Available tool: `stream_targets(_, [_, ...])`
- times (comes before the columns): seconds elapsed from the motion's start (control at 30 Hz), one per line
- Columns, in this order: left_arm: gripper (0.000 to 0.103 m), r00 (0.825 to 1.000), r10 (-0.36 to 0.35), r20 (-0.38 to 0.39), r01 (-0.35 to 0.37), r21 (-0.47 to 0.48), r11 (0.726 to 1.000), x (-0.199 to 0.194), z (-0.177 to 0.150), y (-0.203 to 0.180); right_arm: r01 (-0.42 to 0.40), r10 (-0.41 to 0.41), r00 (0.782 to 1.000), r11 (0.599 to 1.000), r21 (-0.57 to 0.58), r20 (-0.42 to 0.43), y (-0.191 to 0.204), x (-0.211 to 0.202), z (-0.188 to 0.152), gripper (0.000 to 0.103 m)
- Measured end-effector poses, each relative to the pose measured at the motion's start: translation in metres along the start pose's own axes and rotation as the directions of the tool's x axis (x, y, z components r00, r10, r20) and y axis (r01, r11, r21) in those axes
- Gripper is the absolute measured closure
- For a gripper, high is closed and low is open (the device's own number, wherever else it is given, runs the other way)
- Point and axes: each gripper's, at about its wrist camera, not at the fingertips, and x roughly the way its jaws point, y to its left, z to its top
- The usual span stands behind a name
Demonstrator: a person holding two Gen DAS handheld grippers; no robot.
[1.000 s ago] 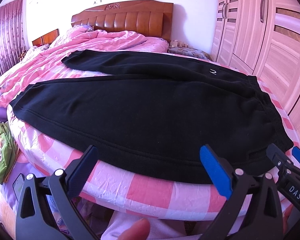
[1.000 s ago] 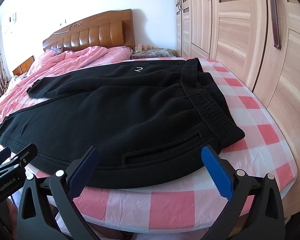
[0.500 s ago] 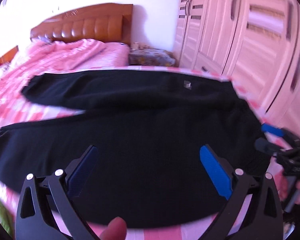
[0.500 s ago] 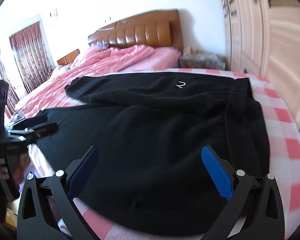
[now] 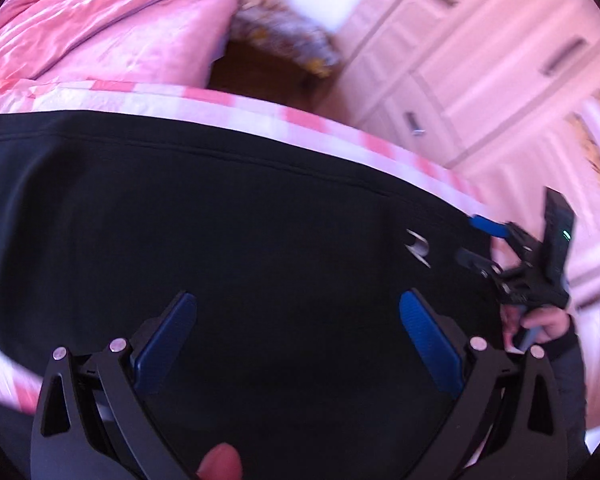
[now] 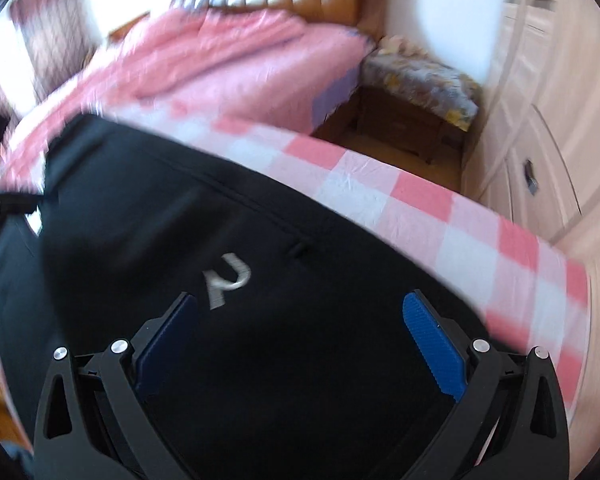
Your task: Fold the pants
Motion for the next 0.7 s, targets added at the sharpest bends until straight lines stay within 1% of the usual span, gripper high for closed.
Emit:
stream_targets(0.03, [0.001, 1.0, 0.015, -0.018, -0.015, -0.024, 1.0, 0.008, 0.012, 0.007, -0.013, 0.013, 1.0, 1.0, -0.018, -0.006, -0.002, 0.005, 0.003, 0.014])
stream_targets(0.1, [0.002, 0.993, 0.082, -0.083, -0.09, -0.103, 0.991, 0.027, 0.037, 0.026, -0.054, 0.053, 0.998, 0.998, -0.04, -0.025, -0.011, 0.017, 0.013, 0.019])
stream_targets(0.17, [0.002, 0.989, 0.077, -0.124, -0.098, -0.173, 0.98, 0.034, 0.049, 0.043, -0.098, 0.096, 0.994, 0.994, -0.047, -0.043, -0.014, 0.023, 0.018, 0.019])
stream_targets(0.2, [0.002, 0.987, 0.056, -0.15, -0.088, -0.216, 0.972, 0.041, 0.058, 0.051, -0.122, 0.119, 0.991, 0.991, -0.063, -0.053, -0.017, 0.028, 0.022, 0.021])
stream_targets(0.23, [0.002, 0.987, 0.049, -0.155, -0.086, -0.245, 0.966, 0.043, 0.064, 0.055, -0.122, 0.118, 0.992, 0.99, -0.077, -0.046, -0.017, 0.031, 0.023, 0.023])
stream_targets(0.27, [0.002, 0.989, 0.046, -0.144, -0.083, -0.262, 0.961, 0.042, 0.073, 0.057, -0.132, 0.128, 0.99, 0.988, -0.085, -0.057, -0.019, 0.035, 0.025, 0.023])
stream_targets(0.33, [0.002, 0.99, 0.041, -0.133, -0.076, -0.266, 0.961, 0.038, 0.084, 0.057, -0.164, 0.159, 0.985, 0.982, -0.088, -0.067, -0.023, 0.038, 0.029, 0.023])
stream_targets(0.4, [0.002, 0.989, 0.047, -0.137, -0.085, -0.289, 0.954, 0.038, 0.095, 0.06, -0.195, 0.19, 0.98, 0.977, -0.089, -0.056, -0.027, 0.039, 0.032, 0.024])
stream_targets(0.43, [0.002, 0.99, 0.033, -0.137, -0.073, -0.301, 0.951, 0.04, 0.101, 0.065, -0.205, 0.201, 0.978, 0.975, -0.092, -0.05, -0.028, 0.038, 0.033, 0.028])
stream_targets(0.47, [0.002, 0.991, 0.025, -0.134, -0.066, -0.316, 0.947, 0.042, 0.104, 0.069, -0.225, 0.222, 0.974, 0.97, -0.096, -0.043, -0.029, 0.037, 0.033, 0.032])
stream_targets(0.5, [0.008, 0.991, 0.022, -0.129, -0.064, -0.335, 0.94, 0.044, 0.103, 0.072, -0.253, 0.25, 0.967, 0.962, -0.098, -0.042, -0.027, 0.034, 0.031, 0.053])
stream_targets(0.53, [0.012, 0.992, 0.019, -0.128, -0.063, -0.352, 0.934, 0.045, 0.101, 0.073, -0.287, 0.284, 0.958, 0.953, -0.097, -0.044, -0.026, 0.032, 0.03, 0.063])
stream_targets(0.57, [0.012, 0.992, 0.017, -0.125, -0.062, -0.369, 0.927, 0.046, 0.098, 0.077, -0.28, 0.277, 0.96, 0.954, -0.105, -0.041, -0.025, 0.03, 0.029, 0.064])
stream_targets(0.6, [0.013, 0.993, 0.02, -0.113, -0.062, -0.387, 0.92, 0.046, 0.101, 0.079, -0.271, 0.268, 0.963, 0.955, -0.123, -0.036, -0.022, 0.027, 0.026, 0.069])
stream_targets(0.63, [0.015, 0.994, 0.021, -0.11, -0.063, -0.394, 0.917, 0.047, 0.099, 0.076, -0.256, 0.256, 0.966, 0.956, -0.145, -0.02, -0.019, 0.021, 0.024, 0.081])
stream_targets(0.67, [0.023, 0.993, 0.026, -0.115, -0.07, -0.399, 0.914, 0.048, 0.101, 0.074, -0.216, 0.22, 0.975, 0.963, -0.162, 0.006, -0.016, 0.014, 0.021, 0.09])
stream_targets(0.7, [0.028, 0.992, 0.032, -0.119, -0.078, -0.404, 0.911, 0.049, 0.102, 0.074, -0.201, 0.208, 0.978, 0.964, -0.175, 0.023, -0.014, 0.008, 0.019, 0.093])
